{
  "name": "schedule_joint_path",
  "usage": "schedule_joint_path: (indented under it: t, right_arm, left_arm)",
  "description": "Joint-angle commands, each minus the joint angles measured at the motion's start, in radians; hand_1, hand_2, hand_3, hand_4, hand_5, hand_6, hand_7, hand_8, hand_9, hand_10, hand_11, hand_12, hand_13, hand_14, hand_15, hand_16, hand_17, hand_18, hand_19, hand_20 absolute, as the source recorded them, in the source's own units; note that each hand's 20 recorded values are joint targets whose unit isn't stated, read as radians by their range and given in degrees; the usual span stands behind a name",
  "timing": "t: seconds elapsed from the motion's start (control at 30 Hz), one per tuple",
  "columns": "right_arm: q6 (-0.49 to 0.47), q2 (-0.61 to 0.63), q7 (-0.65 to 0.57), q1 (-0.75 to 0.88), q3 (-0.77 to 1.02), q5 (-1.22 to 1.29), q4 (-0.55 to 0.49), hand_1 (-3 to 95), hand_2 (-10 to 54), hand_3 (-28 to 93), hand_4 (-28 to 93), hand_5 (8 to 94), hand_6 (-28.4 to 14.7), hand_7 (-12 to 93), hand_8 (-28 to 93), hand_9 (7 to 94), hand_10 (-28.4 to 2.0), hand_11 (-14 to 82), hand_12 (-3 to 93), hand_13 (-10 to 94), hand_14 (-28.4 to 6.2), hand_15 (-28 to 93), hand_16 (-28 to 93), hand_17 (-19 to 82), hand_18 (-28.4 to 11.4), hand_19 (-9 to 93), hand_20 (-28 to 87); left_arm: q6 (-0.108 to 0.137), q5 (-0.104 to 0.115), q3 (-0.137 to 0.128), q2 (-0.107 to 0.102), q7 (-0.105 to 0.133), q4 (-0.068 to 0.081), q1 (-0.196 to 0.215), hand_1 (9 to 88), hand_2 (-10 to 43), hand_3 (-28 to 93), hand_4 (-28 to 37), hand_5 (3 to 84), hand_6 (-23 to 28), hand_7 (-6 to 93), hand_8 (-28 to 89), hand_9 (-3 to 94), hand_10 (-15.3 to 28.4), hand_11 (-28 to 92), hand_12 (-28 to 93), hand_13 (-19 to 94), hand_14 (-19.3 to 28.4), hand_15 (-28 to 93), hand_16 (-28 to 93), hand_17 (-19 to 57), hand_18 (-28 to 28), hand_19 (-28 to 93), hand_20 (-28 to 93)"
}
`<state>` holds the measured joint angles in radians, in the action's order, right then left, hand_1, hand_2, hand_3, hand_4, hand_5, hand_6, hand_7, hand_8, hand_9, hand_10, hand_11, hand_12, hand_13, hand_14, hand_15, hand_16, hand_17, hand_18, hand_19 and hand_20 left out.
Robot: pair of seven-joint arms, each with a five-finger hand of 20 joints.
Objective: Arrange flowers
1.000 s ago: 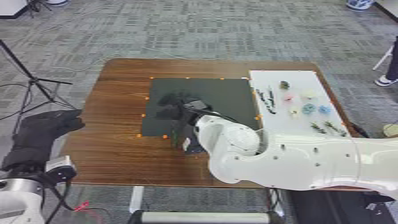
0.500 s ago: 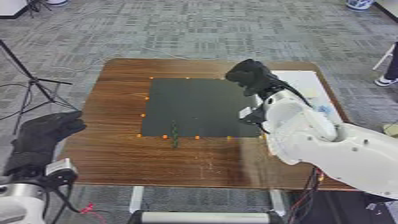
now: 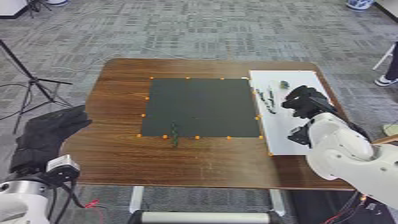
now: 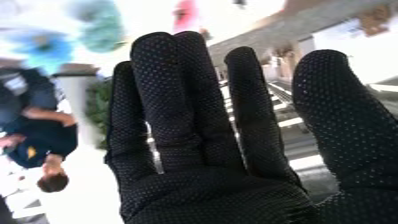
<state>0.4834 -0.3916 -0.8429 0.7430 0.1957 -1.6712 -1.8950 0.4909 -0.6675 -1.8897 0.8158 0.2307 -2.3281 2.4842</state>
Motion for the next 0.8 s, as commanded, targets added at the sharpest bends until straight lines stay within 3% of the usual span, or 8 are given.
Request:
schedule_joint_path:
  t: [0.03, 0.1, 0.27, 0.37, 0.6, 0.8]
  right_arm:
    - [-0.049, 0.049, -0.152, 0.048, 0.004, -0.148, 0.030, 31.3, 0.8, 81, -24, 53.1, -3.3, 21, -16, 62.8, -17.5, 23.4, 14.6, 58, -16.6, 66, 14, 19, -26.5, 81, 8]
    - [-0.081, 0.053, -0.193, 0.081, 0.027, -0.191, 0.033, 31.5, 0.5, 80, -24, 53.6, -3.4, 21, -16, 62.6, -17.7, 23.7, 14.6, 58, -16.6, 67, 14, 19, -26.8, 82, 8]
    - [-0.123, 0.070, -0.224, 0.178, 0.124, -0.216, 0.026, 31.8, -0.6, 79, -24, 53.6, -3.9, 21, -16, 62.5, -18.3, 25.1, 15.1, 58, -17.0, 68, 14, 20, -27.3, 83, 6]
    - [-0.132, 0.084, -0.237, 0.251, 0.195, -0.217, 0.012, 31.5, -0.6, 79, -24, 53.5, -4.1, 21, -16, 62.5, -18.5, 25.3, 15.0, 58, -17.2, 69, 14, 20, -27.5, 84, 5]
    - [-0.138, 0.098, -0.239, 0.369, 0.292, -0.215, 0.010, 31.0, -0.4, 78, -24, 53.3, -4.5, 20, -16, 62.4, -19.3, 25.3, 14.8, 57, -17.6, 69, 13, 20, -28.1, 85, 2]
    - [-0.148, 0.091, -0.238, 0.334, 0.258, -0.201, 0.030, 30.7, -0.4, 78, -23, 52.9, -4.7, 20, -16, 62.3, -19.6, 25.1, 14.7, 57, -17.9, 70, 13, 20, -28.2, 86, 0]
  left_arm:
    - [0.016, 0.012, 0.014, -0.030, 0.072, -0.004, 0.055, 25.4, -2.6, 86, -20.4, 57.3, 11.1, 12.5, -10, 48.1, 19.4, 31, 11, 34, 22.8, 52, -8, -5.4, 17.6, 43, 13]
    - [0.001, -0.005, 0.011, -0.020, 0.060, -0.005, 0.057, 24.8, -2.8, 87, -20.9, 56.7, 10.9, 12.6, -10, 48.0, 19.5, 31, 11, 34, 22.9, 52, -8, -5.5, 17.7, 43, 14]
    - [-0.033, -0.021, 0.009, -0.008, 0.048, -0.001, 0.054, 24.2, -2.8, 86, -22.1, 56.9, 11.0, 12.9, -10, 48.2, 19.8, 33, 12, 34, 23.0, 53, -8, -5.5, 17.7, 43, 14]
    - [-0.030, -0.014, 0.013, -0.005, 0.053, -0.002, 0.060, 23.6, -2.9, 86, -22.5, 57.2, 11.1, 12.9, -10, 48.2, 19.9, 33, 12, 34, 22.9, 53, -8, -5.6, 17.8, 43, 14]
    - [-0.032, -0.023, 0.018, 0.012, 0.027, -0.005, 0.057, 23.0, -2.8, 87, -23.5, 57.4, 11.5, 13.0, -10, 48.5, 20.0, 33, 12, 35, 23.0, 54, -8, -5.4, 17.8, 43, 14]
    - [-0.018, -0.001, 0.022, -0.007, 0.059, -0.004, 0.064, 22.9, -2.6, 87, -23.8, 57.3, 11.6, 13.1, -10, 48.6, 20.1, 34, 12, 35, 23.2, 54, -8, -5.4, 17.9, 43, 14]
